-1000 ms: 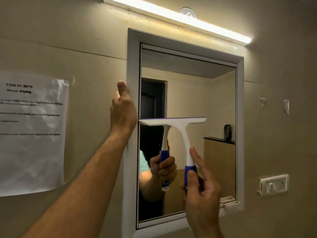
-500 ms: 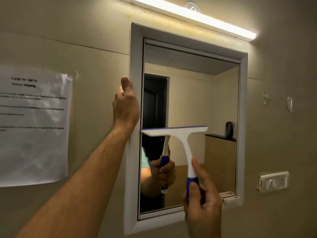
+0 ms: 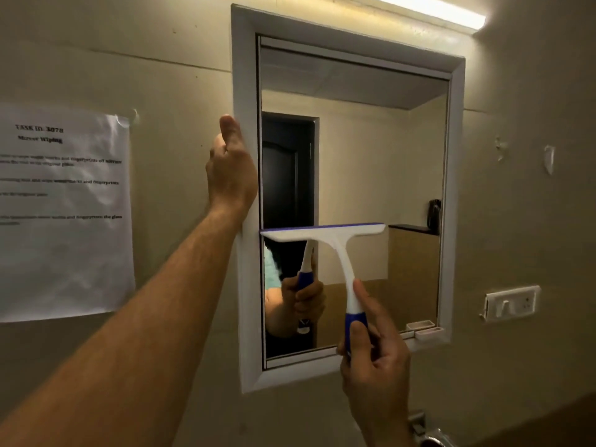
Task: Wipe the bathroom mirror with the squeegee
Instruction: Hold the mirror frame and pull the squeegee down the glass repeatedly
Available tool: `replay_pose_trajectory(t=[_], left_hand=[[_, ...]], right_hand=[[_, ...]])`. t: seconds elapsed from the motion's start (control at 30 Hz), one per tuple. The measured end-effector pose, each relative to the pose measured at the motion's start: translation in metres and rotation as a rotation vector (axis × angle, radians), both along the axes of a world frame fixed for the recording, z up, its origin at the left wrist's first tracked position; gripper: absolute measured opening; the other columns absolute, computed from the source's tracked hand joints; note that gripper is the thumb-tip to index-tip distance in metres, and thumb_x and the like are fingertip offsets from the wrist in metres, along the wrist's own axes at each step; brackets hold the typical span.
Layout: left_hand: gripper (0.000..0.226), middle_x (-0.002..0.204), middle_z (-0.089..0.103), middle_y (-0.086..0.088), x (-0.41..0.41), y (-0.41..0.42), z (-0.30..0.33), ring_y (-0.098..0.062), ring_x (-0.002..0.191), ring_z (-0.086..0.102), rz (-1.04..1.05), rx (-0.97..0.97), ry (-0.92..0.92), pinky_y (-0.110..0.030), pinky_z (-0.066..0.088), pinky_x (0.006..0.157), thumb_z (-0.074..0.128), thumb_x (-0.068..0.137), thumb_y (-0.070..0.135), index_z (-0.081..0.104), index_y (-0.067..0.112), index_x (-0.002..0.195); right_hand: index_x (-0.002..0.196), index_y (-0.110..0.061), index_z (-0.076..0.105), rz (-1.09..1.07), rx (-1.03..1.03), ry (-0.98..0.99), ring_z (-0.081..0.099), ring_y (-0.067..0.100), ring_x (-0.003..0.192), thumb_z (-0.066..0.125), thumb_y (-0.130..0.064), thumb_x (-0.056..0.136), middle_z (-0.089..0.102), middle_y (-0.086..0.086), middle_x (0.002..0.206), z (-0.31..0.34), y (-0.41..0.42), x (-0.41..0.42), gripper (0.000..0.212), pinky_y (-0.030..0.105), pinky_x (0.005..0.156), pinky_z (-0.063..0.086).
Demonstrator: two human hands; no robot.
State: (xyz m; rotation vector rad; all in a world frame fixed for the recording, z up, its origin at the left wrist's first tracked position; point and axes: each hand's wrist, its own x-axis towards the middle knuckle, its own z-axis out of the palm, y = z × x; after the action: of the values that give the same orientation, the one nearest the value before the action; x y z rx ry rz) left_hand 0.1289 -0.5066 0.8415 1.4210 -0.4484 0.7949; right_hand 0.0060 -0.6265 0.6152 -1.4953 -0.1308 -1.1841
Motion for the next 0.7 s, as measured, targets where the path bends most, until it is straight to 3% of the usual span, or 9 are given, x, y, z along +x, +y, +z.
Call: replay_pose_trajectory(t=[0.1,0.13,0.23,0.33,0.43,0.5,0.53,0.6,0.7], left_hand=[[0.057,0.097,0.058,-0.002,0.000,0.000,-0.001,-0.002,0.080,0.054,0.075,0.066,-0.022,-0.003,0.039,0.066,0.010,0.104,0.044,0.036,0.013,0.145],[0.056,0.091,0.055,-0.001,-0.001,0.001,0.000,0.001,0.075,0.050,0.082,0.062,-0.021,-0.001,0.038,0.063,0.011,0.104,0.043,0.036,0.013,0.145],[0.064,0.111,0.063,-0.016,-0.002,0.001,0.001,-0.022,0.098,0.062,0.009,0.017,-0.003,-0.029,0.051,0.086,0.010,0.102,0.050,0.046,0.011,0.139],[0.065,0.131,0.054,-0.001,-0.008,0.000,-0.019,-0.006,0.103,0.050,-0.038,0.010,0.032,-0.021,0.033,0.088,0.012,0.099,0.059,0.038,0.019,0.144],[0.081,0.139,0.050,-0.002,-0.014,0.003,-0.053,-0.013,0.112,0.048,-0.141,0.004,0.124,-0.031,0.033,0.096,0.014,0.087,0.077,0.040,0.024,0.142],[0.089,0.115,0.064,-0.004,-0.012,0.005,-0.069,-0.023,0.102,0.060,-0.174,0.014,0.186,-0.037,0.049,0.088,0.013,0.076,0.087,0.056,0.027,0.126],[0.081,0.098,0.064,-0.004,-0.011,0.005,-0.074,-0.024,0.090,0.062,-0.163,0.034,0.195,-0.032,0.050,0.076,0.014,0.078,0.086,0.063,0.029,0.106],[0.055,0.077,0.052,0.002,-0.012,0.004,-0.083,-0.016,0.069,0.051,-0.137,0.040,0.185,-0.021,0.035,0.058,0.015,0.089,0.075,0.048,0.034,0.071],[0.052,0.066,0.042,0.001,-0.014,0.002,-0.090,-0.011,0.058,0.038,-0.071,0.017,0.154,-0.024,0.028,0.053,0.019,0.094,0.067,0.038,0.030,0.063]], right_hand=[[0.118,-0.060,0.058,-0.019,0.016,0.020,0.047,0.020,0.051,0.049,-0.035,0.085,0.062,0.007,0.071,-0.030,0.006,-0.005,0.042,0.032,0.049,0.045],[0.118,-0.059,0.057,-0.036,0.008,0.032,0.048,0.021,0.051,0.049,-0.036,0.084,0.064,0.005,0.075,-0.040,0.006,-0.005,0.042,0.033,0.049,0.046],[0.119,-0.059,0.057,-0.092,-0.029,0.062,0.054,0.023,0.053,0.050,-0.030,0.085,0.067,-0.006,0.092,-0.065,0.005,-0.010,0.045,0.034,0.050,0.051],[0.120,-0.058,0.058,-0.090,-0.022,0.069,0.052,0.024,0.051,0.050,-0.030,0.086,0.068,-0.002,0.086,-0.070,0.005,-0.020,0.044,0.031,0.050,0.048],[0.123,-0.059,0.054,-0.053,-0.024,0.068,0.049,0.016,0.052,0.048,-0.032,0.094,0.066,0.000,0.079,-0.056,0.003,-0.019,0.040,0.029,0.049,0.045],[0.125,-0.058,0.052,-0.039,-0.048,0.062,0.048,0.015,0.055,0.047,-0.025,0.098,0.061,-0.001,0.072,-0.044,0.000,-0.013,0.044,0.029,0.049,0.045],[0.126,-0.057,0.052,-0.032,-0.058,0.055,0.048,0.016,0.055,0.046,-0.021,0.099,0.061,-0.003,0.073,-0.040,0.000,-0.011,0.046,0.029,0.049,0.045],[0.127,-0.057,0.052,-0.019,-0.058,0.046,0.048,0.017,0.057,0.045,-0.024,0.099,0.061,-0.001,0.083,-0.042,0.002,-0.008,0.044,0.027,0.050,0.046],[0.125,-0.060,0.052,-0.036,-0.032,0.040,0.051,0.018,0.057,0.043,-0.034,0.097,0.062,-0.002,0.083,-0.066,0.006,-0.008,0.039,0.029,0.050,0.048]])
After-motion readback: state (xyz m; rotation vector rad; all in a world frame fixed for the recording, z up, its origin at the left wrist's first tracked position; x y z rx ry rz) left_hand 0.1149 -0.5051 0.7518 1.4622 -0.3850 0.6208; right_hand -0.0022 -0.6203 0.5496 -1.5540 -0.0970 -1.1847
